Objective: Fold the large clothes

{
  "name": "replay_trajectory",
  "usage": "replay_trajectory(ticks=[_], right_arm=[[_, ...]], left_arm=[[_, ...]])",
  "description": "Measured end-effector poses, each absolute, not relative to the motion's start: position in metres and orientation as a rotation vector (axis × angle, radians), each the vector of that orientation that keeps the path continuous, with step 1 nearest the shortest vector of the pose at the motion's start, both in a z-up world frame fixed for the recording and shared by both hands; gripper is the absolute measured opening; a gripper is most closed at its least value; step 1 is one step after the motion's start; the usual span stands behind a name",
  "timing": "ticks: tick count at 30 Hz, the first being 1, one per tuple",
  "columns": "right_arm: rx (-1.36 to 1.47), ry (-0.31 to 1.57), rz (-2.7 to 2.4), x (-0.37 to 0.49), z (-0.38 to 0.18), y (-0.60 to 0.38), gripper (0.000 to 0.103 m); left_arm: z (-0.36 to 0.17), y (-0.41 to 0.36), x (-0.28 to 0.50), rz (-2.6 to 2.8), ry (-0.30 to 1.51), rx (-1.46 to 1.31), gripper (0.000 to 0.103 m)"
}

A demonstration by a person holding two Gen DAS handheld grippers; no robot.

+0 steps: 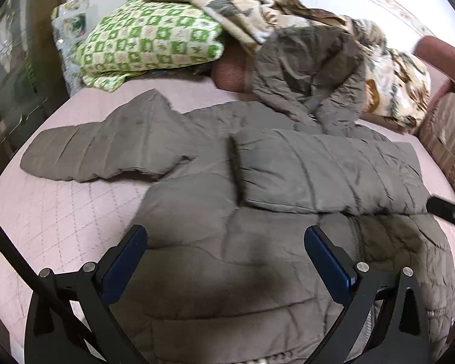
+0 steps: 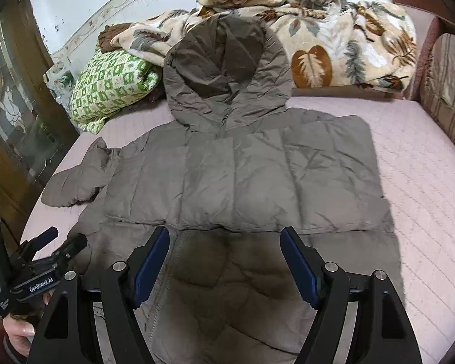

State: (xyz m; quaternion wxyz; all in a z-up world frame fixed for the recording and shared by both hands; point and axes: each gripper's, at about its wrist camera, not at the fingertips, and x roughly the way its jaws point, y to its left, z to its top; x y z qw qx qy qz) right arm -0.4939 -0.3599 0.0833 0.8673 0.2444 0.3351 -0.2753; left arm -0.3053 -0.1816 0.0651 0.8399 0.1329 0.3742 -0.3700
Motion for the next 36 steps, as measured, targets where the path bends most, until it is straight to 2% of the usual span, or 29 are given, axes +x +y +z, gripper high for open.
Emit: replay_trajectory(ticks=[5, 10, 16, 18, 20, 24, 32, 36], right_arm=[[0.491, 0.738, -0.540, -0.483, 0.076, -0.350, 0.080], [0.503, 0.725, -0.526, -0.486, 0.077, -0.349, 0.080], [0.588, 0.702, -0.507, -0.493, 0.075, -0.358, 0.080], [0.592, 0.701, -0.498, -0.493, 0.075, -0.358, 0.080], [0.574, 0.707, -0.498, -0.490, 0.075, -0.355, 0.080], [0.558, 0.719, -0.488, -0.488, 0.074, -0.351, 0.080], [0.542, 0.755, -0.474, -0.476, 0.066, -0.348, 0.080], [0.522, 0.773, -0.475, -0.472, 0.062, -0.346, 0.080]], left_arm=[[0.073, -0.165, -0.275, -0.720, 0.813, 0.233, 0.103], [0.094, -0.122, -0.212, -0.604, 0.804, 0.108, 0.103], [0.082, -0.043, -0.107, -0.470, 0.968, -0.215, 0.102], [0.073, -0.012, -0.072, -0.426, 1.004, -0.328, 0.092], [0.063, 0.014, -0.049, -0.417, 1.022, -0.417, 0.090], [0.033, 0.060, -0.010, -0.366, 1.059, -0.589, 0.077], [0.005, 0.062, 0.029, -0.383, 1.025, -0.702, 0.053], [-0.004, 0.057, 0.048, -0.398, 0.980, -0.756, 0.052]])
